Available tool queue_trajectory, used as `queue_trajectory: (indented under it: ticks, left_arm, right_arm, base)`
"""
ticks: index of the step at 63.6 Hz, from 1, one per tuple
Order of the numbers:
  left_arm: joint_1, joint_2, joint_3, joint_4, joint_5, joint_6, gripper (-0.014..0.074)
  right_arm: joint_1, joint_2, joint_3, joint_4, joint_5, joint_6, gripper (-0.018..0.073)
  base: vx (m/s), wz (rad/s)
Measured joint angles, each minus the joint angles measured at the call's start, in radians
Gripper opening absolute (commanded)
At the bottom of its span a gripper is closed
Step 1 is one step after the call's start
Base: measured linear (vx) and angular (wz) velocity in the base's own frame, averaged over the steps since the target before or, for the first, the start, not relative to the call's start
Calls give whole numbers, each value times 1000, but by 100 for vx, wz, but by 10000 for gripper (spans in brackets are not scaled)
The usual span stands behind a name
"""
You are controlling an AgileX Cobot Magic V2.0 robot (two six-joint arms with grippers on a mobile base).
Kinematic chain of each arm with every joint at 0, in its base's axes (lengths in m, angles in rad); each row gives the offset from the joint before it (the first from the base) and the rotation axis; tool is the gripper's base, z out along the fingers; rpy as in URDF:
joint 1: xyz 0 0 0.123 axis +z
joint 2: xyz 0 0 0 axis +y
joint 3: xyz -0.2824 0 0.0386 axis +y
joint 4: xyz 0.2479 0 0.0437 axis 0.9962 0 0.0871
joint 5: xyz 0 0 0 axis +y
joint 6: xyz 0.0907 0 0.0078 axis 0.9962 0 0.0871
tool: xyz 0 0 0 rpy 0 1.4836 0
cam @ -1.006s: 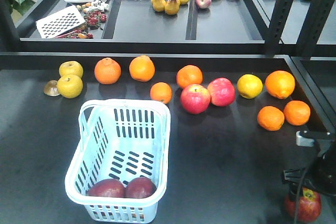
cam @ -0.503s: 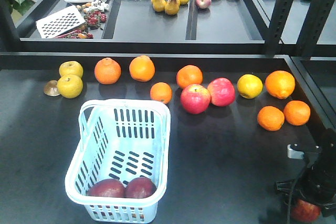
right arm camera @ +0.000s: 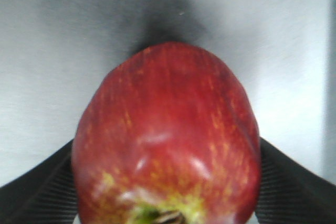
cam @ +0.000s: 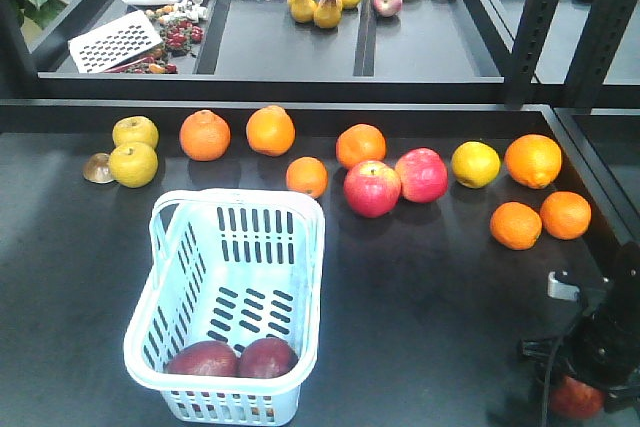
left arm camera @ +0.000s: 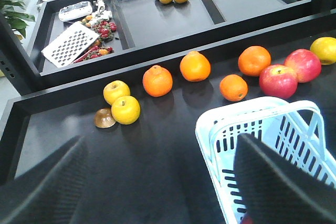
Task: Pick three apples into basket with both arms
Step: 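Close the right gripper on the red apple and lift it, then carry the apple over the basket and release it with the right gripper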
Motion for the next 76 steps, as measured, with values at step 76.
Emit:
queue_trajectory:
  ticks: [76]
  left_arm:
    - [0,0,0,0,1,0,543]
  right_arm:
    - [828,-456,-171,170,-70,-82,83]
  base:
    - [0,0]
